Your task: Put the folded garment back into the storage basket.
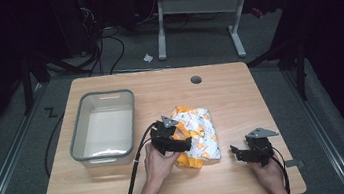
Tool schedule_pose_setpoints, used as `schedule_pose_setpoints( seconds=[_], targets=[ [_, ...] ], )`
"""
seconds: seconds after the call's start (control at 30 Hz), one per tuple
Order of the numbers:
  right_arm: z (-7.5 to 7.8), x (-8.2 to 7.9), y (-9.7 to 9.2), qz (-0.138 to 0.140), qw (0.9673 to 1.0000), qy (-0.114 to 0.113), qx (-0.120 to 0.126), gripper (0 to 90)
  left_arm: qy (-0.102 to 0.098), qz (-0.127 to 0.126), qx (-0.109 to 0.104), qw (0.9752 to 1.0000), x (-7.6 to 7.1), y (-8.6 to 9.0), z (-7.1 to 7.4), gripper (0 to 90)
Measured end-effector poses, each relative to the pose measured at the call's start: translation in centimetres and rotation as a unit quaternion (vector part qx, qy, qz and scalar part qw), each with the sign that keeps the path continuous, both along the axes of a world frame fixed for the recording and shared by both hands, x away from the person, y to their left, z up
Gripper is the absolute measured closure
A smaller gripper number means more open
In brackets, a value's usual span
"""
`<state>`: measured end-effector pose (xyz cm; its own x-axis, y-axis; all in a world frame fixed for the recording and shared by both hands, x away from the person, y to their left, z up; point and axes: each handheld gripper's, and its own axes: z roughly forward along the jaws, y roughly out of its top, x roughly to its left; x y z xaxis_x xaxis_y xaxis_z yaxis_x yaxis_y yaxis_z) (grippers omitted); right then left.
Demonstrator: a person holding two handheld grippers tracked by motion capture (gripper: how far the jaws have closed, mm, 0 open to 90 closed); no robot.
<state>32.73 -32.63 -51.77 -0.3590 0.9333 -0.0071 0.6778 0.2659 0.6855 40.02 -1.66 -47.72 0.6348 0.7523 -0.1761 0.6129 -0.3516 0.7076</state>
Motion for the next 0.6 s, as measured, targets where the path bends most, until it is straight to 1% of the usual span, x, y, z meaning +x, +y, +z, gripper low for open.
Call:
schedule_pose_setpoints(
  seconds=[0.07,0.2,0.23,0.27,0.3,0.37,0.43,0.47,0.57,0.6],
  targets=[
    [0.0,0.0,0.0,0.0,1.0,0.0,0.0,24.4,0.001,0.002,0.002,1.0,0.1,-0.1,-0.1,7.1],
    [0.0,0.0,0.0,0.0,1.0,0.0,0.0,24.4,0.009,0.008,0.007,0.9999,0.6,-0.4,-0.8,7.1],
    [0.0,0.0,0.0,0.0,1.0,0.0,0.0,24.4,0.019,0.008,0.01,0.9997,0.9,-0.5,-1.2,7.5],
    [0.0,0.0,0.0,0.0,1.0,0.0,0.0,24.4,0.024,0.006,0.011,0.9996,1.0,-0.5,-1.3,8.1],
    [0.0,0.0,0.0,0.0,1.0,0.0,0.0,24.4,0.024,0.006,0.011,0.9996,1.0,-0.5,-1.3,8.2],
    [0.0,0.0,0.0,0.001,1.0,0.0,0.0,24.4,0.017,0.012,0.022,0.9995,1.1,-0.6,-1.6,7.9],
    [0.0,0.0,0.0,0.001,1.0,0.0,0.0,24.4,0.018,0.012,0.022,0.9995,1.2,-0.6,-1.7,7.9],
    [0.0,0.0,0.0,0.001,1.0,0.0,0.0,24.4,0.016,0.016,0.028,0.9993,1.2,-0.7,-1.8,7.8],
    [0.0,0.0,0.0,0.001,1.0,0.0,0.0,24.4,0.014,0.018,0.034,0.9992,1.5,-0.7,-2.2,7.6],
    [0.0,0.0,0.0,0.001,1.0,0.0,0.0,24.4,0.02,0.021,0.035,0.999,1.5,-0.7,-2.3,7.6]
  ],
)
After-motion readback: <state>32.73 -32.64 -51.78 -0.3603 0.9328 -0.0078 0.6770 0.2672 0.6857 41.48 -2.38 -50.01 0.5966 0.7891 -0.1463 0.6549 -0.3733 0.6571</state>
